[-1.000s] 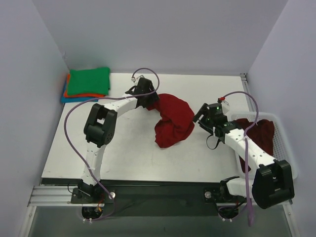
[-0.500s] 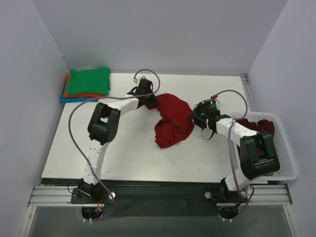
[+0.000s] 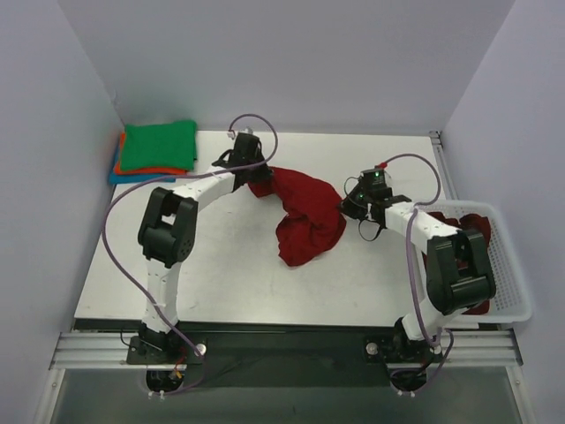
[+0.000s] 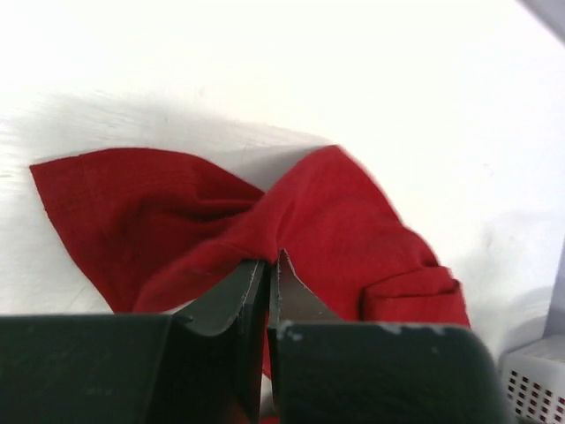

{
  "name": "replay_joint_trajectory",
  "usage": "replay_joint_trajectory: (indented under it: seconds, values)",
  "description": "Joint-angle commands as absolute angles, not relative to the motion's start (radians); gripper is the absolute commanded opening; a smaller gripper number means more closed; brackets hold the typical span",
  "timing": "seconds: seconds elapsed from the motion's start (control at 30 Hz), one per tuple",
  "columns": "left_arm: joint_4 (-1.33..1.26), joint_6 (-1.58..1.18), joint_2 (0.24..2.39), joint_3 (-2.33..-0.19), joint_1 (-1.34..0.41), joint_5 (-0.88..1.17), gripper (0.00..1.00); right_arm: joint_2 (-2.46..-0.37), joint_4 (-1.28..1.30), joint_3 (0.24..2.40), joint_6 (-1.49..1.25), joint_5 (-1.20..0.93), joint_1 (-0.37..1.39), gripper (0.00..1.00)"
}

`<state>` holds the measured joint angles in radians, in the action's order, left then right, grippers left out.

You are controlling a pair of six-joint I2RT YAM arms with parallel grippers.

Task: Fold and stack the t-shirts
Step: Flatten out the tshirt

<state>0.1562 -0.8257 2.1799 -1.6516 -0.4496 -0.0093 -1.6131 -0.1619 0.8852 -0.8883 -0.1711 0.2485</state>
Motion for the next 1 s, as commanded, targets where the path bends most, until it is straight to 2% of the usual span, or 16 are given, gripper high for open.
replay_joint_trajectory:
  seconds: [0.0, 0.3, 0.7, 0.83, 0.97]
  values:
    - [0.13, -0.764, 2.002, -1.62, -0.41, -0.015, 0.0, -1.491, 0.054, 1.027, -0.81, -0.083, 0.232, 0.0]
    - [0.212, -0.707, 1.65, -1.54, -0.29, -0.028, 0.0, -1.316, 0.326, 1.317, -0.632, -0.018, 0.141, 0.0]
    - [0.261, -0.631, 1.301, -1.568, -0.143, -0.002, 0.0, -1.25, 0.417, 1.643, -0.522, -0.023, 0.074, 0.0]
    - [0.222, -0.621, 1.327, -1.604, -0.117, -0.006, 0.0, -1.299, 0.385, 1.729, -0.514, -0.04, 0.074, 0.0]
    - [0.158, -0.653, 1.478, -1.728, -0.084, 0.029, 0.0, -1.44, 0.195, 1.819, -0.492, -0.066, 0.064, 0.0]
